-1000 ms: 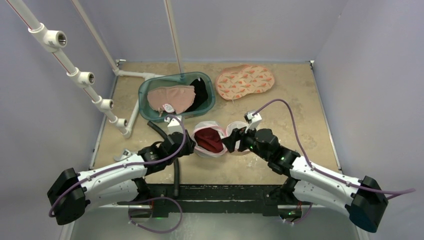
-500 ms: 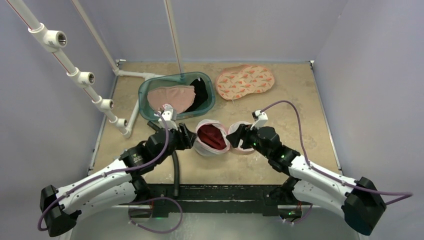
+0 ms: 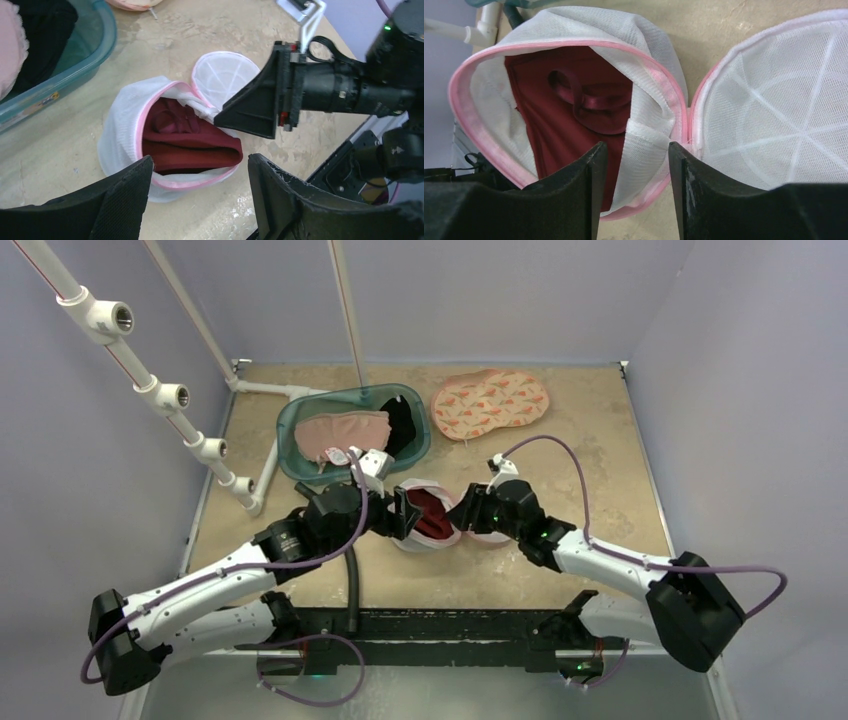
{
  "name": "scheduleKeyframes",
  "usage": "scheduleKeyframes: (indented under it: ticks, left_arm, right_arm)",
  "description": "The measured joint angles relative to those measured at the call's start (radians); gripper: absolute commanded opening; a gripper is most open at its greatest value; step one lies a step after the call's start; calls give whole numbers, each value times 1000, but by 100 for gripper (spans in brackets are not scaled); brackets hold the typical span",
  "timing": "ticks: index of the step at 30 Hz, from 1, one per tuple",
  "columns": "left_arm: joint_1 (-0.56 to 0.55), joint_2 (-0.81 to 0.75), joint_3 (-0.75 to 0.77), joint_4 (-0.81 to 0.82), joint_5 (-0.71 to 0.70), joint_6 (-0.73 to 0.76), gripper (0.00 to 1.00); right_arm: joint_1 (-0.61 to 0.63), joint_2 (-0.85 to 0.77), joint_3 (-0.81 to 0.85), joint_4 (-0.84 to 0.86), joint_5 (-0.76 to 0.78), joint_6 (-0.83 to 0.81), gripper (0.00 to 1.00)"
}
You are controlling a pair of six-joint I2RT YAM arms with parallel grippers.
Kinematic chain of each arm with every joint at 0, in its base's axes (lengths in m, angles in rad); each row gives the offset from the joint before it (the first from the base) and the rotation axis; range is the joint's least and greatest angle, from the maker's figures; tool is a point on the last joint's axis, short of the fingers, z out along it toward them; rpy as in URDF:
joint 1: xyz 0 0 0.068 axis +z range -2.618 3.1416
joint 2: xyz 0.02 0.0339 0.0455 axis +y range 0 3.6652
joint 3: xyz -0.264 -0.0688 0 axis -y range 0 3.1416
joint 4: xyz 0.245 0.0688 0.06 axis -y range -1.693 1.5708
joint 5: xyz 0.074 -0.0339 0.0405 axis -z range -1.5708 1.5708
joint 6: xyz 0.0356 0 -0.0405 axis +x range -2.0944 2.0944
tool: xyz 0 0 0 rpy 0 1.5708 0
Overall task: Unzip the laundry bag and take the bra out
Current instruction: Pick up the bra from the laundry bag.
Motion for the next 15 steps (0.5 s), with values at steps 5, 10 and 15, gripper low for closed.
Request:
scheduleKeyframes:
  ticks: [5,10,15]
  left_arm:
    - [-6,25,19,32,76,120,70]
    - [-6,68,82,43,144,229,70]
    - [-7,118,95,60,185,320,70]
  right_arm:
    - [0,39,3,-8,2,0,24]
    - [0,37,3,-18,6,-11,0]
    - [0,-1,5,-34,28,-40,0]
